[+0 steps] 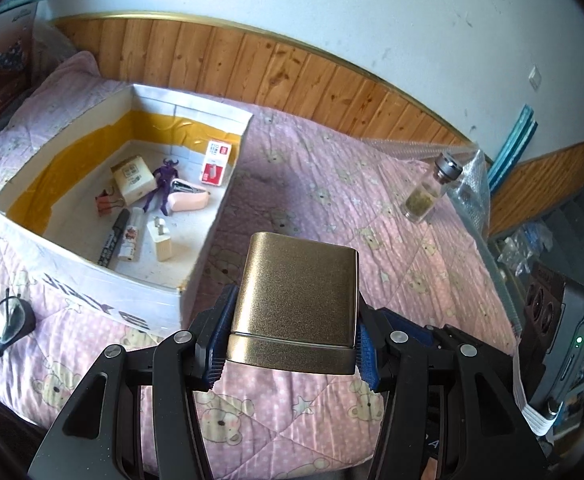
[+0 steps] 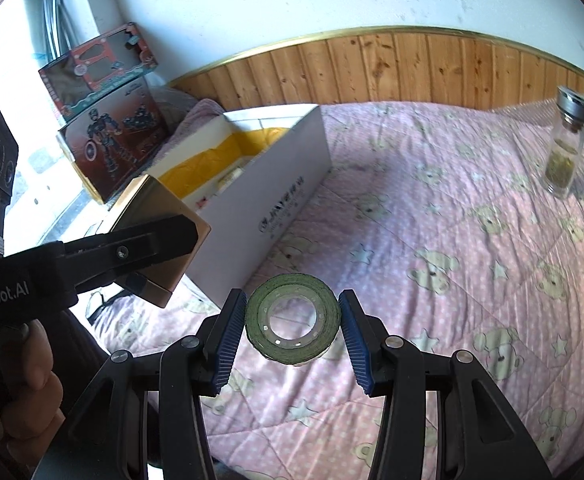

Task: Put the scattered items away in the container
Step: 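Lift the tin and tape roll and carry both toward the white box, then lower the tin into the box and open the left tool while the right tool lowers the tape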

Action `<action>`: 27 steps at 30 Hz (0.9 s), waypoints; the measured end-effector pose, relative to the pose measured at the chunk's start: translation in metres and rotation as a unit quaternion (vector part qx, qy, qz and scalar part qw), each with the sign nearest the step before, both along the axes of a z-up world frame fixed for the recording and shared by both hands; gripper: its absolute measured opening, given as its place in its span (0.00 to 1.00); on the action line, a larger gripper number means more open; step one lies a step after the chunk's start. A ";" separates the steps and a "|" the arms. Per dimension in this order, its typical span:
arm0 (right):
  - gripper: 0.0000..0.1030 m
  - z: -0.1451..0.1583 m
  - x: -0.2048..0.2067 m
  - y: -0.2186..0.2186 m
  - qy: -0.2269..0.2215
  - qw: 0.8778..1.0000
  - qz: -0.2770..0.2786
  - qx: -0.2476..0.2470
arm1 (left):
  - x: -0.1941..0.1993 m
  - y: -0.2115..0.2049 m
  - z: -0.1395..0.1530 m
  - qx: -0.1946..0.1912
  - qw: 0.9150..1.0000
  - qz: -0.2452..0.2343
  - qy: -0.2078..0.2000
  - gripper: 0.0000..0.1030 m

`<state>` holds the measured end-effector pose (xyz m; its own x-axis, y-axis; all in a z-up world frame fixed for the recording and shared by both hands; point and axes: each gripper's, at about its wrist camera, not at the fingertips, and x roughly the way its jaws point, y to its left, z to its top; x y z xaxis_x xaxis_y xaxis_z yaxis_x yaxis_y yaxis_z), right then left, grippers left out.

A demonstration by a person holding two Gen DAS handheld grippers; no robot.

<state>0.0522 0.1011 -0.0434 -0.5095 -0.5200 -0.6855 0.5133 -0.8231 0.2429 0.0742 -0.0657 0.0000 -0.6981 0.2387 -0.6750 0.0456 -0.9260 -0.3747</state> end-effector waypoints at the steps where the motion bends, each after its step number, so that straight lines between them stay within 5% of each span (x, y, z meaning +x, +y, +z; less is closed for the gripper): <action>1: 0.48 0.003 0.000 -0.003 0.001 1.000 0.003 -0.002 | 0.001 -0.003 0.001 0.002 1.000 0.003 0.002 0.53; 27: 0.48 0.035 -0.009 -0.050 0.015 0.998 0.050 -0.025 | 0.006 -0.106 0.014 0.040 0.996 0.076 0.023 0.53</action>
